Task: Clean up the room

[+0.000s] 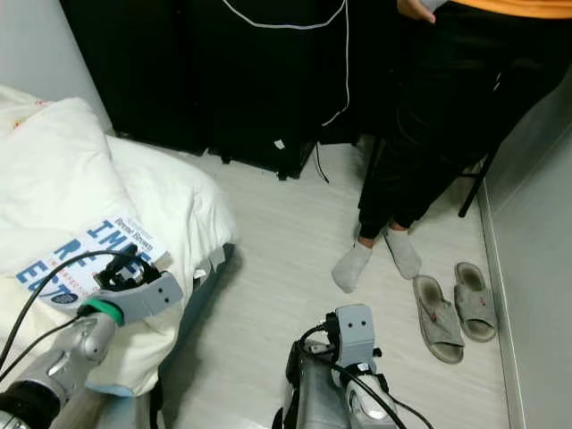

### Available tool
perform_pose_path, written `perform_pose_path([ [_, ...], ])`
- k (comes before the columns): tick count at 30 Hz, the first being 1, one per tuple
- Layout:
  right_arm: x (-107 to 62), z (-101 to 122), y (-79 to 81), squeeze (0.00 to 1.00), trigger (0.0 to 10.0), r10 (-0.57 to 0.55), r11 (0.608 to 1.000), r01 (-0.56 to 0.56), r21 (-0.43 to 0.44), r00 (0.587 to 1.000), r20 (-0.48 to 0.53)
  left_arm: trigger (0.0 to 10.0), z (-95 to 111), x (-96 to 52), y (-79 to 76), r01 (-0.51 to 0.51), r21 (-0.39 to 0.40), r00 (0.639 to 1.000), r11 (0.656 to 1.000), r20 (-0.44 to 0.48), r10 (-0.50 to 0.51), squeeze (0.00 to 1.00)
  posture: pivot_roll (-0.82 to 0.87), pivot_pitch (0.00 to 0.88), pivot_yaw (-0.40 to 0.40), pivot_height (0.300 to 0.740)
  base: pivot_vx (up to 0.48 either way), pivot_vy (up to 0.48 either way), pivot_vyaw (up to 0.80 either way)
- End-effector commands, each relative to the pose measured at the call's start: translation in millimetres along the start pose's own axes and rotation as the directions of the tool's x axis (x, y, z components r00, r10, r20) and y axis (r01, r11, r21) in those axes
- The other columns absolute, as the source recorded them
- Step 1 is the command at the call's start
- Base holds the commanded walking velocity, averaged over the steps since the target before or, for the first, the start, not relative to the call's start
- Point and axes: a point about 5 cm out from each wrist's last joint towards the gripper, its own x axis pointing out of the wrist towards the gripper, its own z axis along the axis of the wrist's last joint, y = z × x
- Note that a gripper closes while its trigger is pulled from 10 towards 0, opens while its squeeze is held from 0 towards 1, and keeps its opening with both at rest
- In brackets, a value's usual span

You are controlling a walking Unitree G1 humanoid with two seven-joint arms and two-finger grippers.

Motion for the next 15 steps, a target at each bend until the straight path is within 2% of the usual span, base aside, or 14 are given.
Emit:
perform_pose_path([
  [1,-4.2,-7,2.4,0.0,10.0,0.003,1.0,-0.003,0.004,1.0,-0.028,10.0,-14,-9.2,-12.1,0.052,0.038,0.997,0.998,-0.055,-0.05,0.0,0.02,0.076,0.012,0.54,0.0,0.0,0.0],
  [3,-4.1,-7,2.0,0.0,10.0,0.001,1.0,-0.001,0.004,1.0,-0.028,10.0,-16,-13.0,-18.9,0.089,0.047,0.995,0.995,-0.053,-0.086,0.0,0.02,0.076,0.012,0.54,0.0,0.0,0.0],
  [6,-4.2,-7,1.8,0.0,10.0,0.0,1.0,0.0,0.003,1.0,-0.028,10.0,-18,-15.5,-22.2,0.091,0.043,0.994,0.995,-0.06,-0.088,0.0,0.02,0.076,0.012,0.54,0.0,0.0,0.0],
  [12,-4.0,-7,2.1,0.0,10.0,0.005,1.0,-0.005,0.001,1.0,-0.03,10.0,-19,-13.9,-21.9,0.044,0.039,0.996,0.998,-0.085,-0.04,0.0,0.03,0.079,0.006,0.54,0.0,0.0,0.0],
  [15,-3.4,-6,2.6,0.0,10.0,0.006,1.0,-0.006,0.002,1.0,-0.028,10.0,-18,-11.4,-19.0,-0.013,0.055,0.995,0.998,-0.096,0.018,0.0,0.03,0.079,0.006,0.54,0.0,0.0,0.0],
])
